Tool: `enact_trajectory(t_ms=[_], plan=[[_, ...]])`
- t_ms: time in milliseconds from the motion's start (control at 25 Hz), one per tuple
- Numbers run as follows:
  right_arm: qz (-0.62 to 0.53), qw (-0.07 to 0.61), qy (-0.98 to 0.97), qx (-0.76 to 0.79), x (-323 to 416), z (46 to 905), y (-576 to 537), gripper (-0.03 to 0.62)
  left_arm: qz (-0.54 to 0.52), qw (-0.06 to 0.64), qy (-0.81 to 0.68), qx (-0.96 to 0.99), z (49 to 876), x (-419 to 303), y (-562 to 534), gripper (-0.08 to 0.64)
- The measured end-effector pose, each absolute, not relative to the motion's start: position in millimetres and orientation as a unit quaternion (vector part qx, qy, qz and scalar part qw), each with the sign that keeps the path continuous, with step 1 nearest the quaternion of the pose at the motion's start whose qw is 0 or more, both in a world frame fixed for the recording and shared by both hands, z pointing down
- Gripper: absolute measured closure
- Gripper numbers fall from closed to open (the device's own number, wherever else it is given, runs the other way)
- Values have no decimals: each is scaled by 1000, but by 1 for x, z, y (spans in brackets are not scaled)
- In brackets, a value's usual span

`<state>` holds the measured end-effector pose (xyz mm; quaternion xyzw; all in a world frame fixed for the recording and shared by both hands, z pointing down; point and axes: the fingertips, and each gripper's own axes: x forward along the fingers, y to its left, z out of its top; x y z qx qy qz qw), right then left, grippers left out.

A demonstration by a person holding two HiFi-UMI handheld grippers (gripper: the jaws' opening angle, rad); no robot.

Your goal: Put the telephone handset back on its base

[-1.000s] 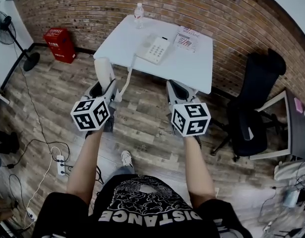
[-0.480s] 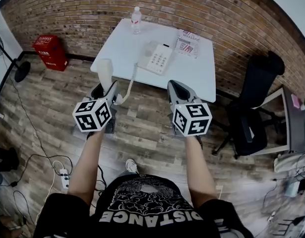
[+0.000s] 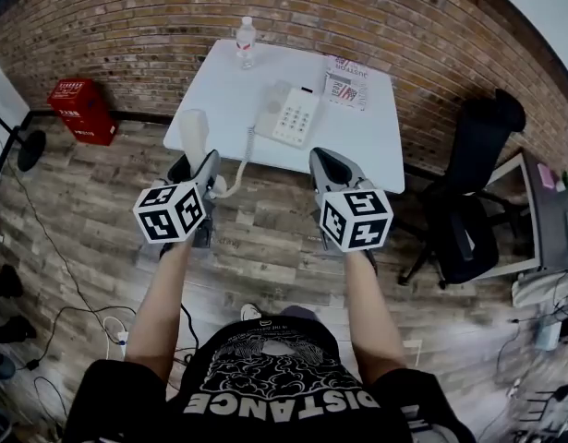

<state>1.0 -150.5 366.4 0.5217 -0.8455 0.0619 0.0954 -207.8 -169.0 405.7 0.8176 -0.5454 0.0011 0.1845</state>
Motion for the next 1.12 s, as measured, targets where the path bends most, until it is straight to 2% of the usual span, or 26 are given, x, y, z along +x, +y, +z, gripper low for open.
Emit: enact_trajectory(t_ms=[480,1120], plan=[[67,83,-838,534,16,376,-209,592,23,182,-527,830,416,-186,-232,345],[89,86,-845,521,59,390,-345,592,109,217,-478,844,453,-100,-373,345]])
